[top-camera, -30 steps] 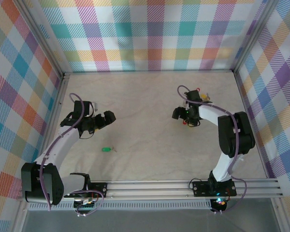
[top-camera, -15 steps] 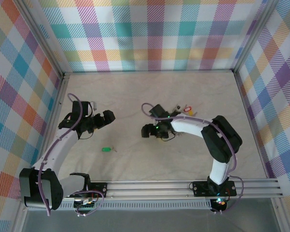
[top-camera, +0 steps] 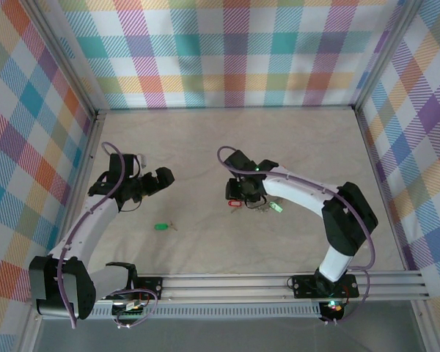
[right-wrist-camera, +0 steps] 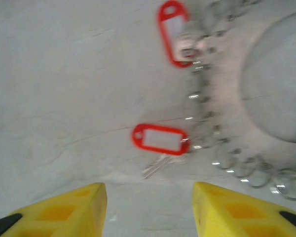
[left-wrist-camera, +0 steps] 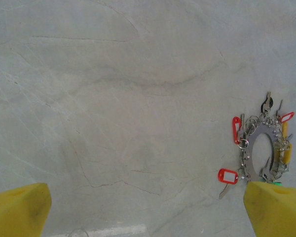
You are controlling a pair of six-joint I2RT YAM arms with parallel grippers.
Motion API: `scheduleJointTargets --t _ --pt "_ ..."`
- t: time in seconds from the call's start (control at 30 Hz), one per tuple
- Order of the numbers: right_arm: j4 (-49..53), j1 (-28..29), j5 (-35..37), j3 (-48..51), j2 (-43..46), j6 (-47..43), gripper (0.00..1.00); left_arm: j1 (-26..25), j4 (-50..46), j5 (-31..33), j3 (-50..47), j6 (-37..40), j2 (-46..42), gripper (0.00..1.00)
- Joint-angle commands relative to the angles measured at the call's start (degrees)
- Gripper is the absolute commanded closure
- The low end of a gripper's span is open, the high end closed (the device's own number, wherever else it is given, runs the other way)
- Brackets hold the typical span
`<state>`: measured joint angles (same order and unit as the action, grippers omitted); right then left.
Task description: Put the keys on the keyring
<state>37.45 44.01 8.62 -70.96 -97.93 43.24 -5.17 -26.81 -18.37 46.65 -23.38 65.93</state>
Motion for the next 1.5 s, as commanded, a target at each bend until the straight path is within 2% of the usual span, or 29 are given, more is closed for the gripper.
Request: scheduleJointTargets --t 0.0,0.13,0.2,0.27,0.4,0.63,0.8,1.07,1.47 --pt "5.8 -1.5 3.2 -1.2 -2.0 1.5 0.60 -0.2 0.0 0.4 0.2 -0.8 0.3 0.00" --pt "9.0 -3.1 3.4 -2.7 -4.6 3.3 0.63 -0.2 -0.3 0.9 0.5 -0.6 0.5 0.00" --pt "9.3 -3.4 3.0 -2.7 -5.0 5.0 0.69 -0.2 -0.4 0.9 0.2 -0.6 0.6 0.00" --pt "9.4 -3.5 2.5 -2.7 -5.4 5.3 0.70 -0.2 -0.4 0.5 0.0 -0.7 0.8 0.00" --pt "10.1 -3.4 3.3 -3.1 -6.2 1.1 0.70 -0.2 -0.3 0.2 -0.2 -0.9 1.0 0.00" --pt "15.1 -1.5 4.2 -10.3 -12.4 -4.2 0.67 -0.2 -0.2 0.9 -0.2 -1.0 1.2 0.00" --pt "15.3 -1.2 5.2 -11.6 -14.8 -5.3 0.74 -0.2 -0.3 0.4 0.4 -0.9 1.7 0.00" --pt "16.6 -1.0 6.0 -11.8 -16.5 -8.9 0.76 -0.2 -0.4 0.2 0.8 -0.7 1.8 0.00" --pt "17.9 -0.9 11.1 -13.5 -18.0 -11.0 0.82 -0.2 -0.6 -0.2 0.9 -0.7 2.1 0.00"
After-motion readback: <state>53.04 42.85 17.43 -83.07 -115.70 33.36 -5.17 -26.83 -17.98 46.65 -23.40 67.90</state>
